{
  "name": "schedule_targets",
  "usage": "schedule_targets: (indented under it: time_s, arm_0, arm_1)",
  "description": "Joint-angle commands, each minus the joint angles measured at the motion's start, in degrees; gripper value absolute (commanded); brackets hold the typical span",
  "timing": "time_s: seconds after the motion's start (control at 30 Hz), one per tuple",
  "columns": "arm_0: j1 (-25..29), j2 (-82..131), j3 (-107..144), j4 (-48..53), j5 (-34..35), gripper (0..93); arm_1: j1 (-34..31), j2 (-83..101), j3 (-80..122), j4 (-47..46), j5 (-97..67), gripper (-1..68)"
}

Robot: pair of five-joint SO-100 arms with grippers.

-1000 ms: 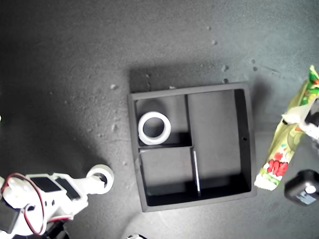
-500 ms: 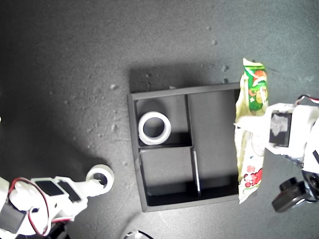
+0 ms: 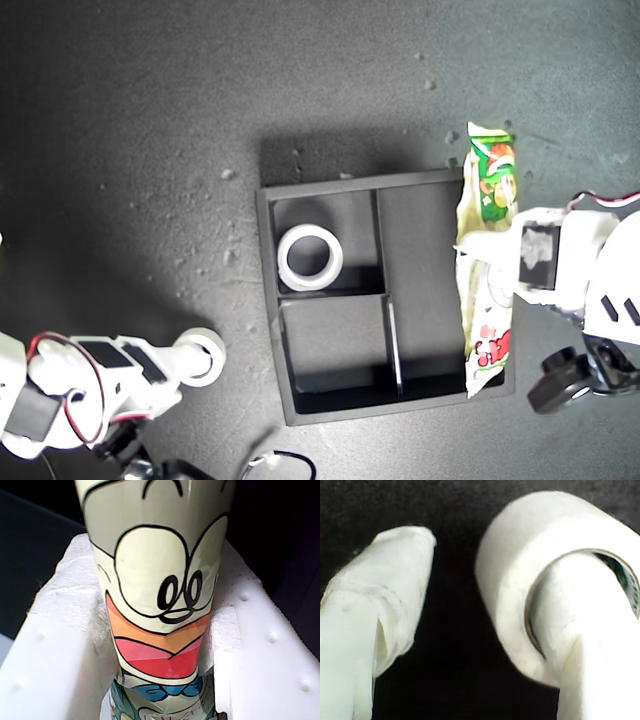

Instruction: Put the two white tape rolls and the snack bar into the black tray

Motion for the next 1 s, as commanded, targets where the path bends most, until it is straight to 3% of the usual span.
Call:
schedule_targets:
  time_s: [0.0,0.07,0.17,0.4,0.67,0.77,0.97]
  arm_0:
    - [-1.5,-2.7,-1.8,-0.8,-1.1,11.1]
    - [-1.8,-4.1,-3.1,-0.8,-0.4,5.5]
    - [-2.2,-3.1,-3.3,-0.6,0.2,0.2]
    - [-2.8,5.8,-6.9,7.9,4.0,0.1]
    - [-6.1,-0.4,-36.6,26.6,17.2,0.1]
    - [-7.6,-9.2,-51.0,33.0,21.4,0.1]
    - [-10.5,-31.9,-86.4,49.6,26.5,0.0]
  arm_1:
    - [-0.6,0.3,1.2,-3.5,0.4,6.7]
    - [-0.4,-0.1,1.5,-4.0,0.4,13.7]
    - [-0.4,-0.5,0.7,-4.0,0.5,15.7]
    - [-0.6,-0.4,-3.0,1.6,0.7,18.9]
    - [5.8,0.5,-10.3,19.0,17.1,4.5]
    - [7.2,3.1,-8.3,21.2,26.9,-0.1]
    - [6.5,10.5,0.6,21.2,40.0,-0.2]
